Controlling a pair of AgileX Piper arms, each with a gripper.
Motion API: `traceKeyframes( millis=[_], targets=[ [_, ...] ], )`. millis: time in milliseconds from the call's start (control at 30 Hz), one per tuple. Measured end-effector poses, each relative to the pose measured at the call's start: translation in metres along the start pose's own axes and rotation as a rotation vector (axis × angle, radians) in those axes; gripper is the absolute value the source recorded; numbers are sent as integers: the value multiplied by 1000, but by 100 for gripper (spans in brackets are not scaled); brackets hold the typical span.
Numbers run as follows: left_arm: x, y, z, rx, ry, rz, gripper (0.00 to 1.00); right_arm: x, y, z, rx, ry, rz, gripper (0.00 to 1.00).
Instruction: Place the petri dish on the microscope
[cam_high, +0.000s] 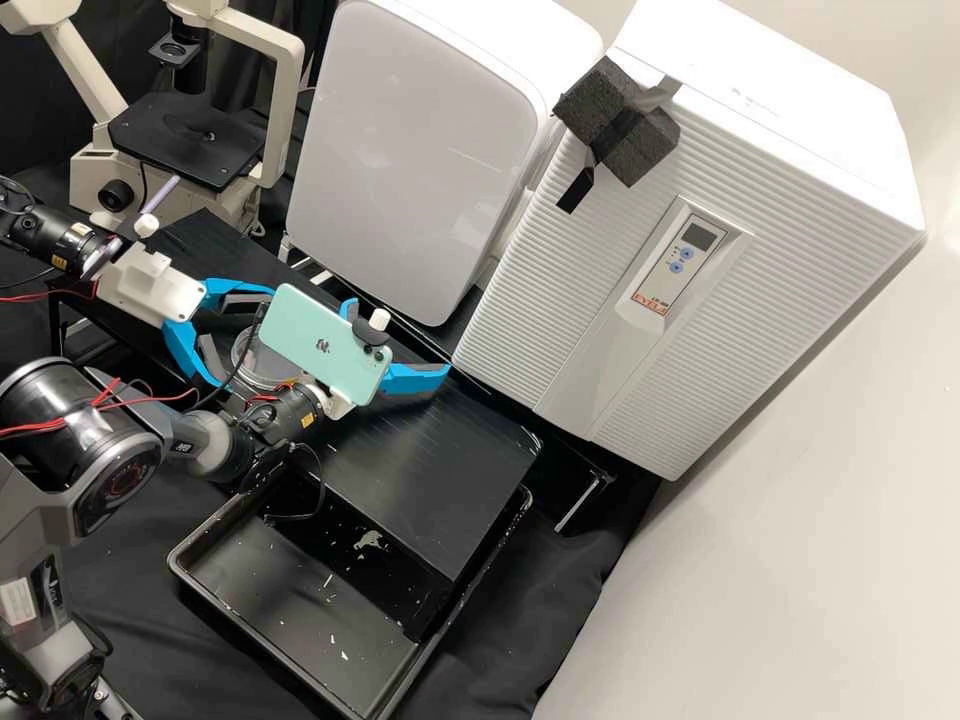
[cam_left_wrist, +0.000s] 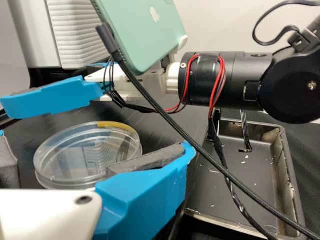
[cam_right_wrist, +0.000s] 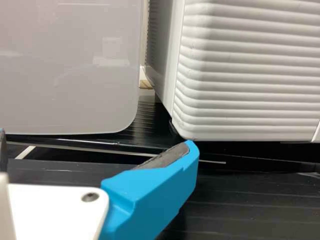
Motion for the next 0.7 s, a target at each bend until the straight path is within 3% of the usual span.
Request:
traceKeyframes(
  millis=[233, 400, 700],
  targets=[
    [6, -4, -5, -9, 6, -11, 100, 0, 0, 0, 0, 0, 0, 100],
    [8, -10, -8, -55, 11, -21, 100, 0, 0, 0, 0, 0, 0, 100],
    [9, -11, -7, -77, 5, -21, 100, 0, 0, 0, 0, 0, 0, 100]
  ],
)
